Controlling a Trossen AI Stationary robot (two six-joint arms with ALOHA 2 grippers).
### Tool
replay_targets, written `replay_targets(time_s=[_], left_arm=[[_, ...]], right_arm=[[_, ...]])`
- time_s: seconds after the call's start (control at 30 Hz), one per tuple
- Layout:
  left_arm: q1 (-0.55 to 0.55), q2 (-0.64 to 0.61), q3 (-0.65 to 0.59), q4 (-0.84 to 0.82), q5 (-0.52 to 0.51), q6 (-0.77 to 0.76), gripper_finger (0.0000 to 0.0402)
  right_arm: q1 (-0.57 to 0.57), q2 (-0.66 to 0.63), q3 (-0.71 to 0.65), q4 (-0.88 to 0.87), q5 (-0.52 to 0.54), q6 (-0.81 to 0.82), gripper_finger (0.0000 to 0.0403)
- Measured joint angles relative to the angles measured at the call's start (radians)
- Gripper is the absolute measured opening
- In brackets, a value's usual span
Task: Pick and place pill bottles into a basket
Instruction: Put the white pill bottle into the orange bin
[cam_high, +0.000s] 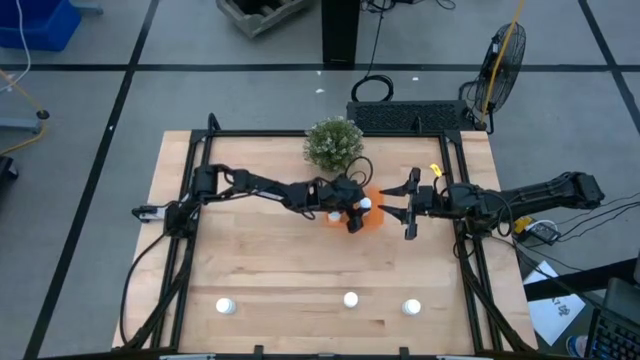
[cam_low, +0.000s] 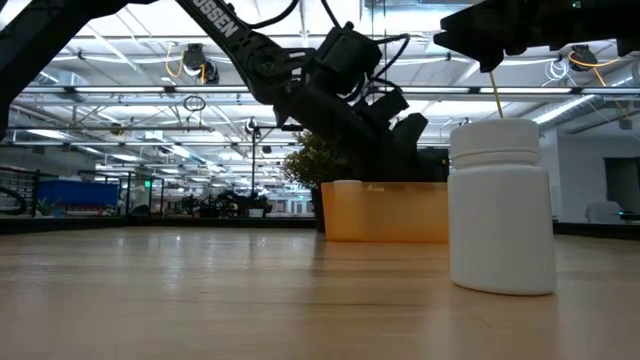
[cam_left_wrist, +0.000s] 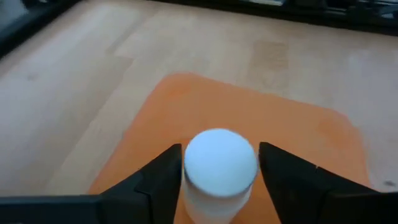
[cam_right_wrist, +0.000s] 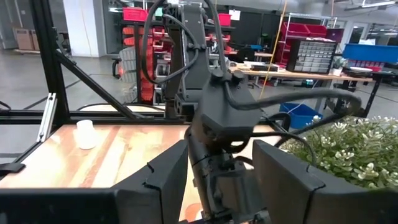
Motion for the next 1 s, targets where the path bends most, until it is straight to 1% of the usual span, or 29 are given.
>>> replay_targets(time_s=[0.1,0.23,0.33,0.4,0.47,0.53,0.6,0.67,0.77,0.87,0.9,1.0], left_arm=[[-0.005,-0.003,0.0,0.003,-0.056,0.003,0.0249],[-0.001,-0.015,0.013,0.0,-0.057,0.007,0.0284],[-0.003,-0.034,0.039,-0.036,-0.04,0.022,0.0303],[-0.01,-0.067,0.045,-0.062,-0.03,0.021,0.0312],[-0.022,-0.098,0.046,-0.056,-0.03,0.022,0.0319],[-0.034,-0.153,0.041,-0.148,-0.034,0.022,0.0323],[-0.052,-0.195,0.044,-0.2,-0.056,0.018,0.0323],[-0.074,-0.242,0.042,-0.308,-0.077,-0.008,0.0324],[-0.127,-0.282,0.037,-0.346,-0.117,-0.068,0.0324],[-0.191,-0.296,0.033,-0.343,-0.134,-0.101,0.0324],[-0.211,-0.299,0.033,-0.346,-0.136,-0.107,0.0324],[-0.272,-0.307,0.031,-0.324,-0.149,-0.127,0.0324]], right_arm=[[0.0,0.0,0.0,-0.001,0.0,0.0,0.0171],[0.0,0.0,0.0,-0.017,-0.001,0.0,0.0171],[0.006,0.0,0.0,-0.02,-0.004,0.008,0.0171],[0.017,-0.001,0.0,-0.029,-0.017,0.026,0.0171],[0.029,-0.001,0.001,-0.049,-0.081,0.024,0.0171],[0.041,0.0,0.001,-0.082,-0.166,0.005,0.0171],[0.054,0.002,0.001,-0.124,-0.194,0.026,0.0171],[0.079,0.006,0.001,-0.179,-0.217,0.07,0.0171],[0.142,0.012,0.0,-0.26,-0.244,0.14,0.0171],[0.239,0.037,0.001,-0.278,-0.237,0.215,0.0171],[0.276,0.059,0.0,-0.267,-0.226,0.229,0.0171],[0.387,0.139,0.001,-0.225,-0.133,0.243,0.0171]])
